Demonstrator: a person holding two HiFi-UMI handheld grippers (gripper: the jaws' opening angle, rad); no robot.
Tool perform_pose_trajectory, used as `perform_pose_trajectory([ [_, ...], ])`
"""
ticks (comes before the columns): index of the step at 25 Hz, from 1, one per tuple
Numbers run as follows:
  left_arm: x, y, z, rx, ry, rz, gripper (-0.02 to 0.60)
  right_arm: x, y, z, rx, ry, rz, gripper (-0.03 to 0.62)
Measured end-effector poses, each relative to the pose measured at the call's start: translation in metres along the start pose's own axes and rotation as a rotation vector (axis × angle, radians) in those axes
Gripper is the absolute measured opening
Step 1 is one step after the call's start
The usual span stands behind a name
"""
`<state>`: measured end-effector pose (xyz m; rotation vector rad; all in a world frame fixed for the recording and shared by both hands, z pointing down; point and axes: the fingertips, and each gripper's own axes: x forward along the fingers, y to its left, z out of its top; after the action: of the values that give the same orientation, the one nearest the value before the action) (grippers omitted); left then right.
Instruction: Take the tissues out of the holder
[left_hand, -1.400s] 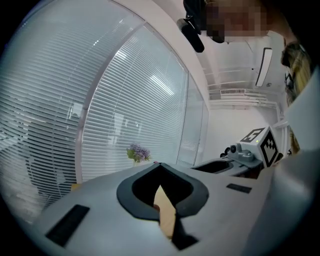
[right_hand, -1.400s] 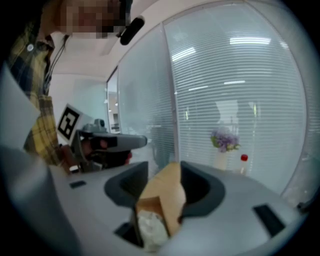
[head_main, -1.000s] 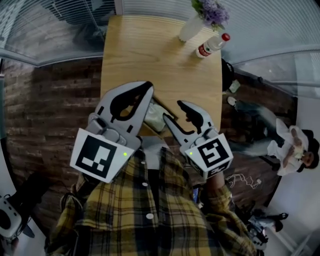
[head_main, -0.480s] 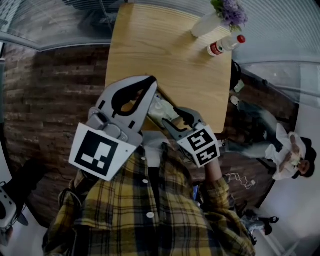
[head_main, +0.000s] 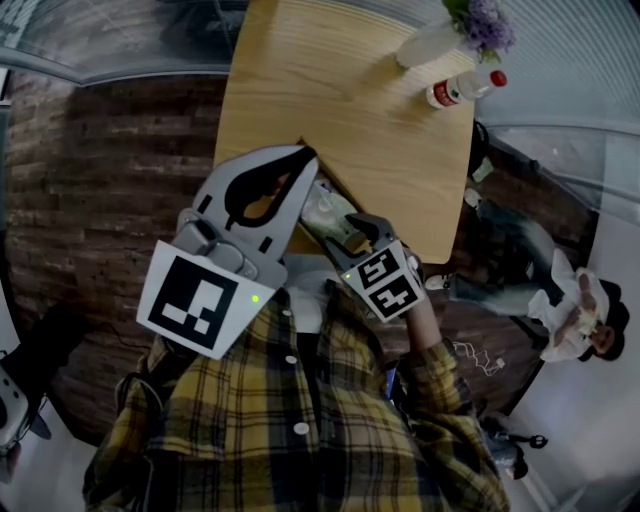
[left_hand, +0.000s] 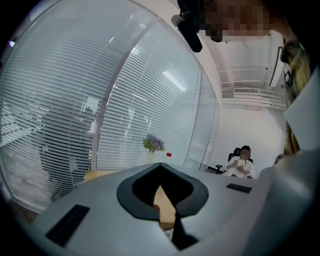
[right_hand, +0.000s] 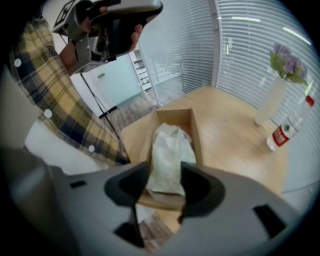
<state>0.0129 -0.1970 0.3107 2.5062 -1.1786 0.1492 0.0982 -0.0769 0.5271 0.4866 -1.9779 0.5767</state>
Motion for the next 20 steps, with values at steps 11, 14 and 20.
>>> perform_pose_trajectory([
  [11,0.000,0.011,-0.006,-0.016,0.006,0.028,0.008,0.022,-0.003,-0.018,-0.054,0.107,-0.010,0.187],
  [14,0.000,0.013,-0.006,-0.018,0.007,0.031,0.008,0.025,-0.003,-0.019,-0.047,0.118,-0.004,0.186],
  [20,0.000,0.013,-0.006,-0.014,0.007,0.030,0.008,0.027,-0.004,-0.021,-0.032,0.132,-0.006,0.151],
])
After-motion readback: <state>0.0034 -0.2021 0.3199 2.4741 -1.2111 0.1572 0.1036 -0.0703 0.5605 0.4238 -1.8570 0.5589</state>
